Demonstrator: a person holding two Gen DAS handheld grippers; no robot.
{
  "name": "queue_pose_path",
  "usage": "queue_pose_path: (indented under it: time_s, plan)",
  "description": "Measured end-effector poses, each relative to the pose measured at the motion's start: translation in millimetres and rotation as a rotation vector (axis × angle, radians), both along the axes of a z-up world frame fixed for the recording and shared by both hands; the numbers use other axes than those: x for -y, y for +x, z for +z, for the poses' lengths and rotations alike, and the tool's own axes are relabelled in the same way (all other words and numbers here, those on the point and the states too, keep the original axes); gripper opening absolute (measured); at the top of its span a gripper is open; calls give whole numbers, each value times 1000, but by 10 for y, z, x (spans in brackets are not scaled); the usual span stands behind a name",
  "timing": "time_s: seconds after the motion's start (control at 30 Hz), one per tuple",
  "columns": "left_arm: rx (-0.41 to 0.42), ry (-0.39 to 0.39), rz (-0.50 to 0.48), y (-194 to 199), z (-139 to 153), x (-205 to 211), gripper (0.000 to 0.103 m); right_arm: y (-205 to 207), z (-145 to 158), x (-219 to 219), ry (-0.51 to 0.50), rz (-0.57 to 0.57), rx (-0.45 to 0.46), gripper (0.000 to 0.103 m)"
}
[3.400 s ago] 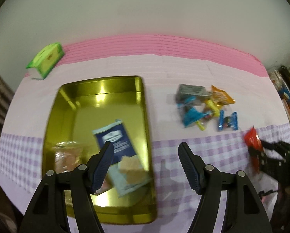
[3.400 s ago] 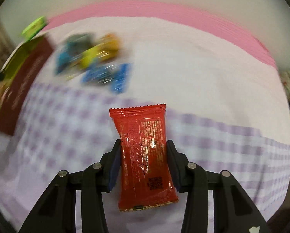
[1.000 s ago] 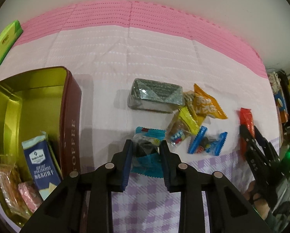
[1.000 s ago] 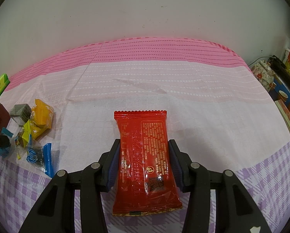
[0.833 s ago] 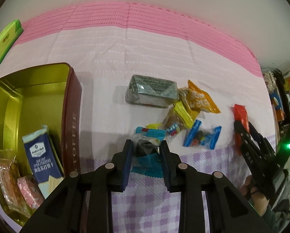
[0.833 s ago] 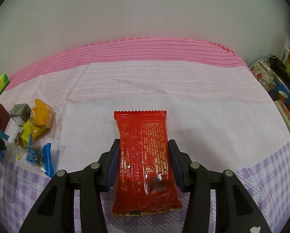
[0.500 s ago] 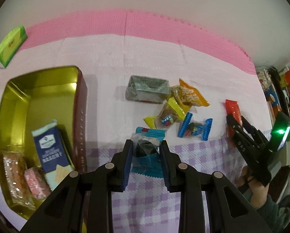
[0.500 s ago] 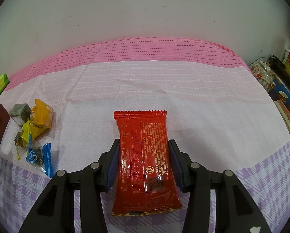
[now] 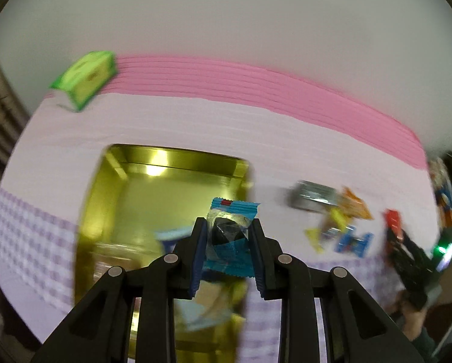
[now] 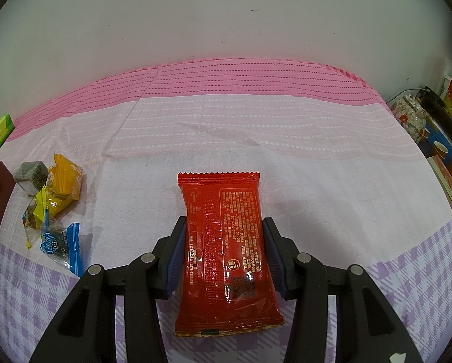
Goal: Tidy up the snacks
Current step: 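Carry the teal candy over the gold tin with the left gripper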
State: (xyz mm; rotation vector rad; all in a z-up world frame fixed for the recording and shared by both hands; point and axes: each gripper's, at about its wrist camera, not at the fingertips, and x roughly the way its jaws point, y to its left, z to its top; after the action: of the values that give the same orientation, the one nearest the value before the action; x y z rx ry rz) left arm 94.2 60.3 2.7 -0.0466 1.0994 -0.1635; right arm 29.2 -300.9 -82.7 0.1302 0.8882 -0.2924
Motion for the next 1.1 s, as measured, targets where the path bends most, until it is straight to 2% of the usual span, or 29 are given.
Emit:
queue_pose_path:
  time_s: [0.1,0.33,0.63,1.1]
  plan:
    - [-20,33,63,115,-112,-254,29,-1,-1,2,0,1,0,46]
    - [-61,117,110,340,-390,-572,29,1,-4,9,0,-2,1,46]
    - [-98,161,91,426,-670,-569,29,3,-3,20,0,-1,1,47]
    - [-131,210,94,528,-877,-555,29,4,-5,25,0,-1,2,47]
